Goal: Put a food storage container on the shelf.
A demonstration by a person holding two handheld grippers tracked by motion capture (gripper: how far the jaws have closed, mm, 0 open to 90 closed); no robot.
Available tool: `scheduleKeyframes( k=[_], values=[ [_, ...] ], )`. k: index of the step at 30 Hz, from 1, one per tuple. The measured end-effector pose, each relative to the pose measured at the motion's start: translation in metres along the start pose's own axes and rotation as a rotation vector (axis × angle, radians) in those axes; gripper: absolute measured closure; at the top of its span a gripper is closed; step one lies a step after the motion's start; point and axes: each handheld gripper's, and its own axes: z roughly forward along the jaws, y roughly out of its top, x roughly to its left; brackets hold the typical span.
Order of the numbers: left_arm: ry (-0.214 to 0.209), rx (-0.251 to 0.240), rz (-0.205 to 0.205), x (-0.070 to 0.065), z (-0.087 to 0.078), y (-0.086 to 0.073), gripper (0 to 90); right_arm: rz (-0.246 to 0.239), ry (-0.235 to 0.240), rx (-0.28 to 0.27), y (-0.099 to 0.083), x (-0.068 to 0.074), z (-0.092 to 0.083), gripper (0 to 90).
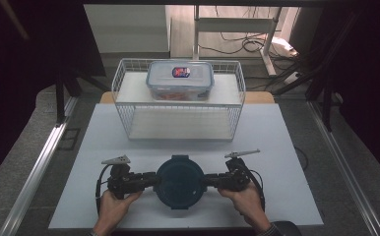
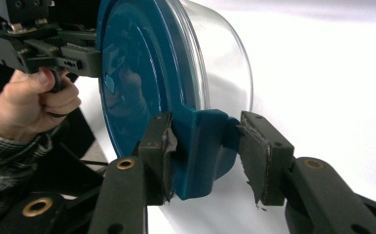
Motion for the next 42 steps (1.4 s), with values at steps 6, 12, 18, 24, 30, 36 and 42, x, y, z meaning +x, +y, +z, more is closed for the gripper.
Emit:
scheduleKeyframes(
  k=[6, 12, 18, 24, 30, 36, 42],
  values=[
    [0.01, -0.016, 0.018, -0.003, -0.001, 0.009, 56.3, -0.068, -0.054, -0.008, 0.008, 0.01, -0.003, 56.1],
    [0.013, -0.029, 0.036, -0.009, -0.003, 0.022, 56.2, -0.102, -0.069, -0.042, 0.019, 0.015, -0.012, 55.9],
    [0.011, -0.044, 0.051, -0.015, -0.005, 0.039, 56.3, -0.129, -0.088, -0.083, 0.034, 0.021, -0.023, 55.8],
    [0.022, -0.058, 0.075, -0.021, -0.009, 0.058, 56.2, -0.143, -0.086, -0.113, 0.049, 0.024, -0.032, 55.9],
    [0.033, -0.068, 0.097, -0.025, -0.014, 0.081, 56.2, -0.145, -0.079, -0.139, 0.065, 0.025, -0.04, 55.9],
    [0.036, -0.092, 0.106, -0.028, -0.019, 0.103, 56.2, -0.152, -0.076, -0.165, 0.084, 0.027, -0.047, 55.9],
    [0.031, -0.12, 0.113, -0.03, -0.026, 0.123, 56.3, -0.169, -0.081, -0.187, 0.104, 0.033, -0.055, 56.1]
  ],
)
